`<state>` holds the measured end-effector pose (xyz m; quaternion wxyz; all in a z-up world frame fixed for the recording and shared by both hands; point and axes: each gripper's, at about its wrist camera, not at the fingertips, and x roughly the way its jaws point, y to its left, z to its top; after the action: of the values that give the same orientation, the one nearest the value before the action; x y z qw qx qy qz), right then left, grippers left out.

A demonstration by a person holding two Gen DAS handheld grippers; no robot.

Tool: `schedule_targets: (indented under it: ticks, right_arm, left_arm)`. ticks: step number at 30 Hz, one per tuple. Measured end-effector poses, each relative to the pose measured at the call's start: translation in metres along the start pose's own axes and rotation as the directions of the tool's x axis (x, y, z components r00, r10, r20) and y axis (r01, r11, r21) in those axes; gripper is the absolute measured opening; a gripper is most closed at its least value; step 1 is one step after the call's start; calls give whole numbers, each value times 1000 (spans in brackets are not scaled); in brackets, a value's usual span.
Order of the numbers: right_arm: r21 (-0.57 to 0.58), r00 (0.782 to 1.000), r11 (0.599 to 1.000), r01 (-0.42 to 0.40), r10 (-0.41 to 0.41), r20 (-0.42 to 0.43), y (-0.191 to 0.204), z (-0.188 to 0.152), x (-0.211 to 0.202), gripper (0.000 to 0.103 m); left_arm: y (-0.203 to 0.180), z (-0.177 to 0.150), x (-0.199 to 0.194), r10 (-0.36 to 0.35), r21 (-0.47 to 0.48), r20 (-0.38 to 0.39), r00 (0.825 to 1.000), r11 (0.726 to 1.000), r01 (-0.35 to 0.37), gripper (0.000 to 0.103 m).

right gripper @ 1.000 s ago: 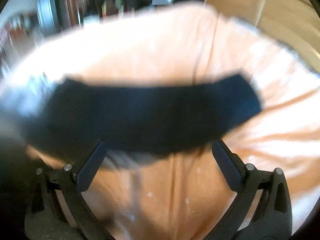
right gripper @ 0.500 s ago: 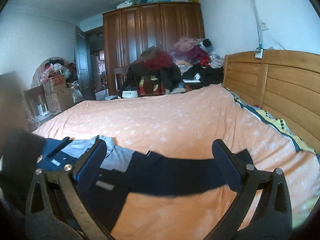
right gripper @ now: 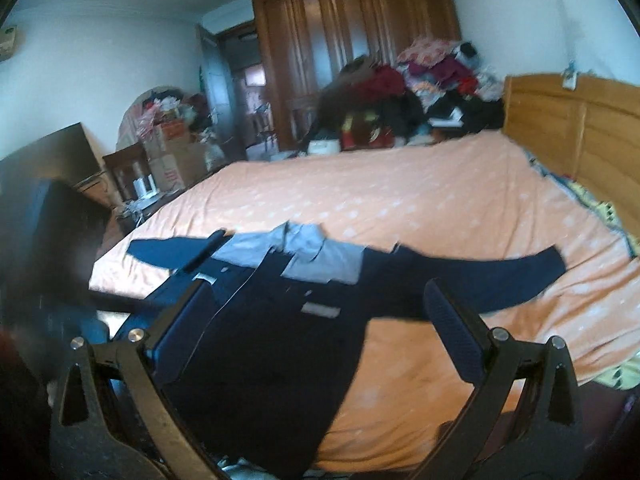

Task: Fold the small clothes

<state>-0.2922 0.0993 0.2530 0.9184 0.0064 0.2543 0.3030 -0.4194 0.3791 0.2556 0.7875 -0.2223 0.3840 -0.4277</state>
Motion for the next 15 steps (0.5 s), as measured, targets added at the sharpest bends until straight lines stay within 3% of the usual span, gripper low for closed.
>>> schedule_targets:
  ticks: [4, 8, 10, 15]
  right_arm:
    - [33, 996, 997, -64, 65, -53, 16, -10, 22, 103]
    - [83, 977, 978, -194, 200, -78, 41, -13, 35, 103]
    - [61, 968, 972, -228, 233, -93, 58, -8, 38, 103]
    - [8, 930, 931, -364, 364, -49, 98, 18, 24, 103]
  left_arm:
    - [49, 7, -48, 106, -89, 87, 990, 991, -99, 103]
    - [100, 12, -105, 227, -209, 182, 957, 960, -188, 103]
    - [117, 13, -142, 280, -259, 244, 929, 942, -216, 103]
    - [122, 20, -244, 357, -297, 433, 828, 923, -242, 103]
